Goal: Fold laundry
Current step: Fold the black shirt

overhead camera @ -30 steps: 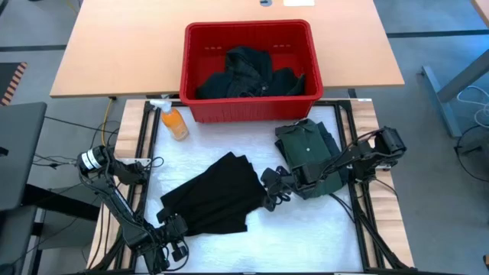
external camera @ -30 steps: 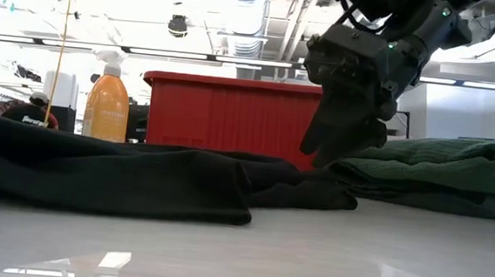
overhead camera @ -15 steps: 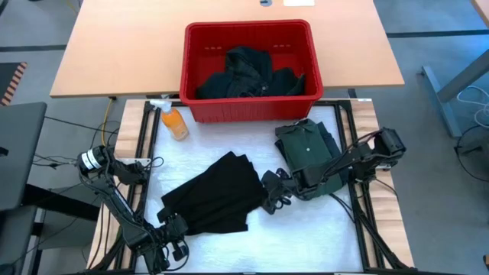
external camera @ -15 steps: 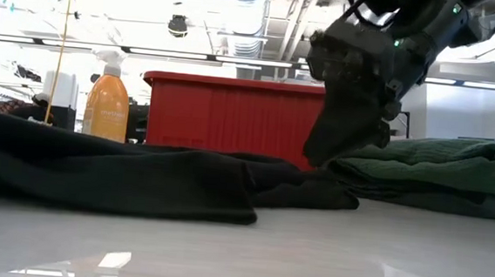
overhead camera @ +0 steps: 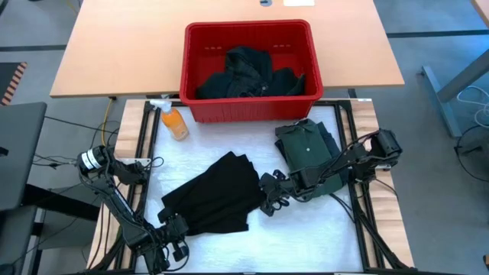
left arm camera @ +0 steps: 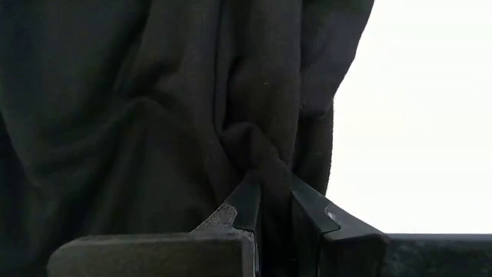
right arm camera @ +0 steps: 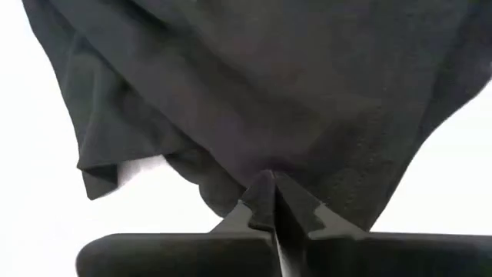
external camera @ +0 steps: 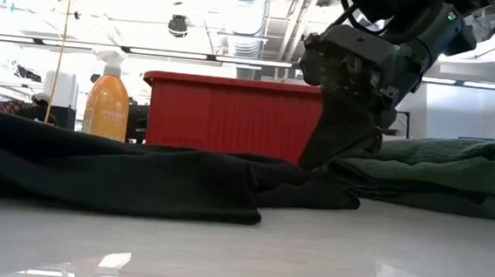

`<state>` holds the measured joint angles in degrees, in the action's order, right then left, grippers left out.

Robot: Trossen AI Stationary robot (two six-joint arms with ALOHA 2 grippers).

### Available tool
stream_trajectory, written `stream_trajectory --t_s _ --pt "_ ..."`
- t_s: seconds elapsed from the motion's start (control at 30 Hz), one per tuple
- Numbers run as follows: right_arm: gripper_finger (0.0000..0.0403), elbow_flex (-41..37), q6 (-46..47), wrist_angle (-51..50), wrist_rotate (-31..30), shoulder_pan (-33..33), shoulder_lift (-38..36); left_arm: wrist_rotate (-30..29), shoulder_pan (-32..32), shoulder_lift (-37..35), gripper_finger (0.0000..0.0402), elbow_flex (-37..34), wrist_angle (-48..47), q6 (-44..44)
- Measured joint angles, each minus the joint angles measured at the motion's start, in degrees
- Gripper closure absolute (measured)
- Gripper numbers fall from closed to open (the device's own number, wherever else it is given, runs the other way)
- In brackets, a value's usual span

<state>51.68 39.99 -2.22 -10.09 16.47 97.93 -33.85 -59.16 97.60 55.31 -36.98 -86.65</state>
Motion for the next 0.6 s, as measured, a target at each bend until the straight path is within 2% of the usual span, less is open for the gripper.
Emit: stream_trajectory --t_s 0.07,0.27,0.37,0.6 --pt "0.0387 0.00 -0.76 -0.07 0.13 0.02 -0.05 0.00 0.00 0.00 0.0382 0.00 0.01 0.00" --pt "0.0388 -0.04 -1.47 -0.96 -0.01 -0.11 -1.04 -1.04 -0.48 0.00 0.0383 -0.02 0.01 0.57" --pt "0.0389 -0.04 -1.92 -2.15 -0.15 -0.11 -3.47 -2.97 -1.49 0.00 0.0389 -0.02 0.08 1.97" --pt "0.0389 -0.04 -2.01 -8.05 -4.07 1.38 -10.48 -3.11 -4.01 0.00 0.0391 -0.02 -0.16 1.95"
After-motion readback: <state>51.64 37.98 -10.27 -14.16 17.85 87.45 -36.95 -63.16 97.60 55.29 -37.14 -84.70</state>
